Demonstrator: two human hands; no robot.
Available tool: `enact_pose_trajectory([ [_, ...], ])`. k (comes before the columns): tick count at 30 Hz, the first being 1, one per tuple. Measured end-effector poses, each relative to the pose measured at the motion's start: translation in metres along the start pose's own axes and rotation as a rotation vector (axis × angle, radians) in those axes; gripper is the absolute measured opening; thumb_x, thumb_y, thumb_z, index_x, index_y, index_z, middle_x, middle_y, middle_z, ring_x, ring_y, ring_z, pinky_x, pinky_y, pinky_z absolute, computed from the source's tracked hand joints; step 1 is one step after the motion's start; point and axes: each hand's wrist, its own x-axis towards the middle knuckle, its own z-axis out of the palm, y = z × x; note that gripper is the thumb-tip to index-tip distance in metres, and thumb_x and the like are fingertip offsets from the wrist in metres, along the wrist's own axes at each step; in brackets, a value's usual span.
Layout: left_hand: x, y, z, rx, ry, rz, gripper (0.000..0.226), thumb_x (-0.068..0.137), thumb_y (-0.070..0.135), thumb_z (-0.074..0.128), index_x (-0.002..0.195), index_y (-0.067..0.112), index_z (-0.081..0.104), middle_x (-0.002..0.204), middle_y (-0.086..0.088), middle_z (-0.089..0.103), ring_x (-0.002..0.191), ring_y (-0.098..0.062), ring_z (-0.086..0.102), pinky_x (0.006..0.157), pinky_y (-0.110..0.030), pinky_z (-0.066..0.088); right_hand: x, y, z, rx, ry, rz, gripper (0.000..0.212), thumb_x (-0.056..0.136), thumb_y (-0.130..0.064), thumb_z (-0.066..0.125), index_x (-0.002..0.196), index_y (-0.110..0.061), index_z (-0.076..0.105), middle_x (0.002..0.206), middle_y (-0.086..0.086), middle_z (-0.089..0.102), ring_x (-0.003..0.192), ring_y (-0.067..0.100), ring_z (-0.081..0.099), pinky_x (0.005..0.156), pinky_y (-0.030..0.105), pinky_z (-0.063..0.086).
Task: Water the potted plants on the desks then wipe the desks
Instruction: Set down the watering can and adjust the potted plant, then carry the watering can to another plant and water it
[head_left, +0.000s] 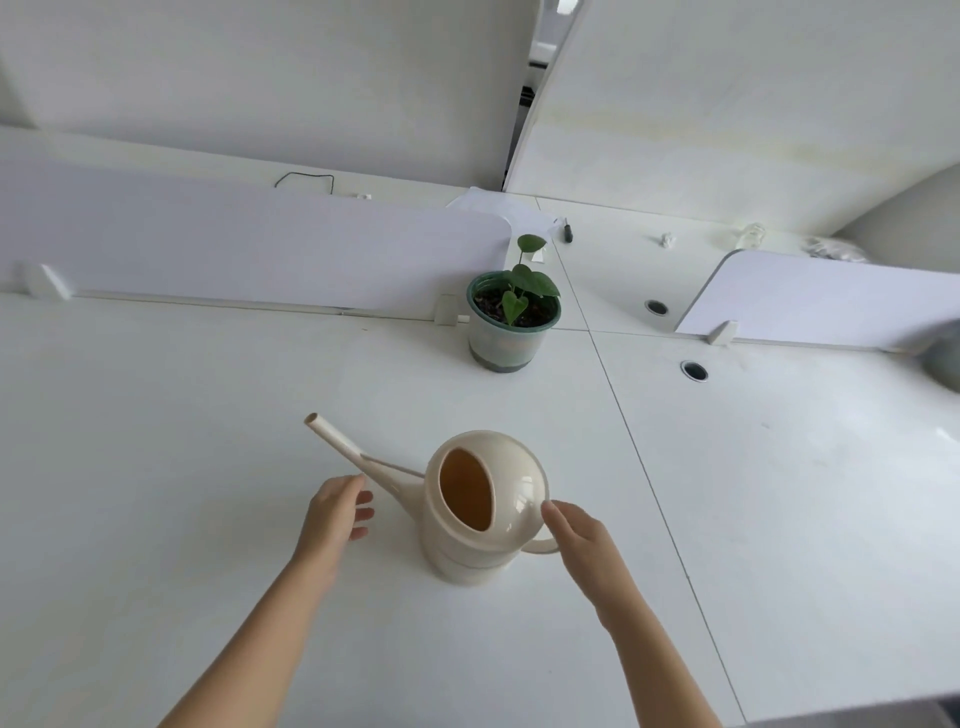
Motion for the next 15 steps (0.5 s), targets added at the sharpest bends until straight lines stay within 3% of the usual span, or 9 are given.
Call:
enact_pose_trajectory([
  [2, 0.002, 0.005, 0.001, -0.045, -0.078, -0.006, 0.021, 0.094, 0.026, 0.044, 0.109, 0.012, 0.049, 0.105, -0.009, 0.054, 0.095, -0.025, 0.054, 0.072, -0.034, 0.042, -0.001, 0.003, 0.01, -0.065, 0.031, -0.009, 0.078, 0.077, -0.071, 0.033, 0.096, 0.002, 0.056, 0.111, 0.023, 0.06, 0.11, 0.036, 0.051, 0.095, 0.048, 0.04],
  [4, 0.001, 0.01, 0.004, -0.07, -0.158, -0.005, 0.021, 0.095, 0.028, 0.042, 0.111, 0.016, 0.047, 0.112, -0.006, 0.051, 0.107, -0.022, 0.05, 0.083, -0.037, 0.039, 0.001, 0.007, 0.02, -0.111, 0.045, 0.001, 0.081, 0.067, -0.081, 0.024, 0.1, -0.013, 0.053, 0.116, 0.007, 0.056, 0.117, 0.024, 0.047, 0.1, 0.044, 0.037],
  [7, 0.001, 0.009, 0.005, -0.116, -0.189, -0.007, 0.02, 0.096, 0.029, 0.041, 0.112, 0.018, 0.045, 0.117, -0.004, 0.051, 0.113, -0.021, 0.048, 0.091, -0.038, 0.036, 0.005, 0.014, 0.024, -0.149, 0.077, 0.02, 0.082, 0.063, -0.078, 0.025, 0.11, -0.016, 0.051, 0.117, -0.003, 0.051, 0.114, 0.016, 0.045, 0.101, 0.041, 0.036],
  [9, 0.001, 0.006, 0.006, -0.187, -0.173, -0.007, 0.018, 0.095, 0.026, 0.041, 0.111, 0.018, 0.045, 0.115, -0.004, 0.051, 0.113, -0.021, 0.048, 0.092, -0.037, 0.035, 0.009, 0.019, 0.02, -0.127, 0.068, 0.025, 0.071, 0.065, -0.077, 0.032, 0.101, -0.018, 0.049, 0.11, -0.003, 0.052, 0.103, 0.015, 0.049, 0.09, 0.035, 0.04],
  [12, -0.001, 0.006, 0.009, -0.3, -0.165, -0.021, 0.01, 0.095, 0.021, 0.04, 0.102, 0.018, 0.046, 0.103, -0.002, 0.05, 0.108, -0.021, 0.049, 0.09, -0.036, 0.034, 0.016, 0.02, 0.011, -0.118, 0.003, 0.015, 0.044, 0.082, -0.062, 0.044, 0.088, -0.019, 0.048, 0.096, 0.0, 0.052, 0.091, 0.016, 0.048, 0.068, 0.023, 0.036],
  [15, -0.005, 0.007, 0.016, -0.344, -0.148, -0.022, 0.007, 0.094, 0.02, 0.041, 0.093, 0.021, 0.048, 0.098, 0.0, 0.049, 0.105, -0.02, 0.049, 0.09, -0.035, 0.033, 0.019, 0.015, 0.003, -0.119, -0.054, -0.002, 0.043, 0.084, -0.057, 0.047, 0.073, -0.016, 0.04, 0.074, -0.005, 0.038, 0.067, 0.01, 0.036, 0.058, 0.023, 0.027],
])
